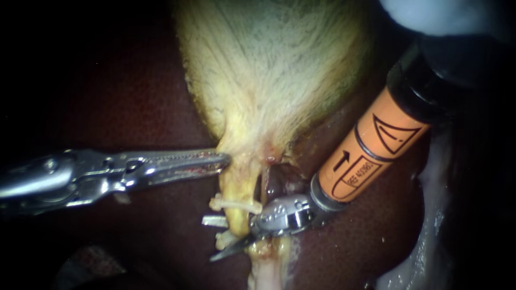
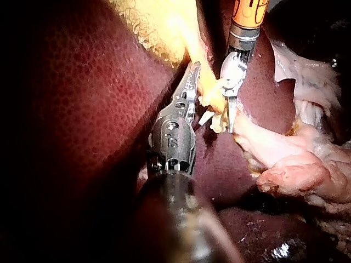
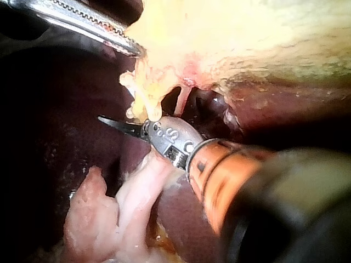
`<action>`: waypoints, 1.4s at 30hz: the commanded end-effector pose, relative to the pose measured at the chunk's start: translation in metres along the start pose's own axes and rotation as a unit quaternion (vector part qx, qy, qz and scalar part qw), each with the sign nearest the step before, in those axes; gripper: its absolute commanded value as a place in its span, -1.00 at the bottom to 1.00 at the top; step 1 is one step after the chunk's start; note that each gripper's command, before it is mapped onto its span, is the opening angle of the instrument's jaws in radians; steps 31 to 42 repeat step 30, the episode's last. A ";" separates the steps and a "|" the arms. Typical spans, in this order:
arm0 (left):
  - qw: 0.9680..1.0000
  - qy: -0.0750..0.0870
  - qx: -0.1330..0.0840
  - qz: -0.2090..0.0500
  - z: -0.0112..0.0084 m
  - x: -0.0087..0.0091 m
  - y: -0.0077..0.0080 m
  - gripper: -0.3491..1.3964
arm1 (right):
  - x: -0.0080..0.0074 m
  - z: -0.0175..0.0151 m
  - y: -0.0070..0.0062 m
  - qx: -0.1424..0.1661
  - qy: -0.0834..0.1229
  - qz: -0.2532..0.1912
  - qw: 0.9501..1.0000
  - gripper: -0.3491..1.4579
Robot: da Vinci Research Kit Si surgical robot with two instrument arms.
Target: Go to the cutting position left tube
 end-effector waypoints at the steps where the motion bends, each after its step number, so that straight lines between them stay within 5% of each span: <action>1: 1.000 0.000 0.000 0.000 0.0000 0.0000 0.0000 -0.61 | 0.0003 -0.0002 -0.0001 0.000 0.003 0.010 1.000 0.81; 10: 1.000 0.000 0.000 0.000 0.0000 0.0000 -0.0001 -0.61 | 0.0003 -0.0013 -0.0001 0.002 0.006 0.070 0.998 0.75; 42: 1.000 0.000 -0.001 0.001 0.0004 0.0002 -0.0002 -0.61 | 0.0000 -0.0009 -0.0001 0.002 0.007 0.074 0.997 0.73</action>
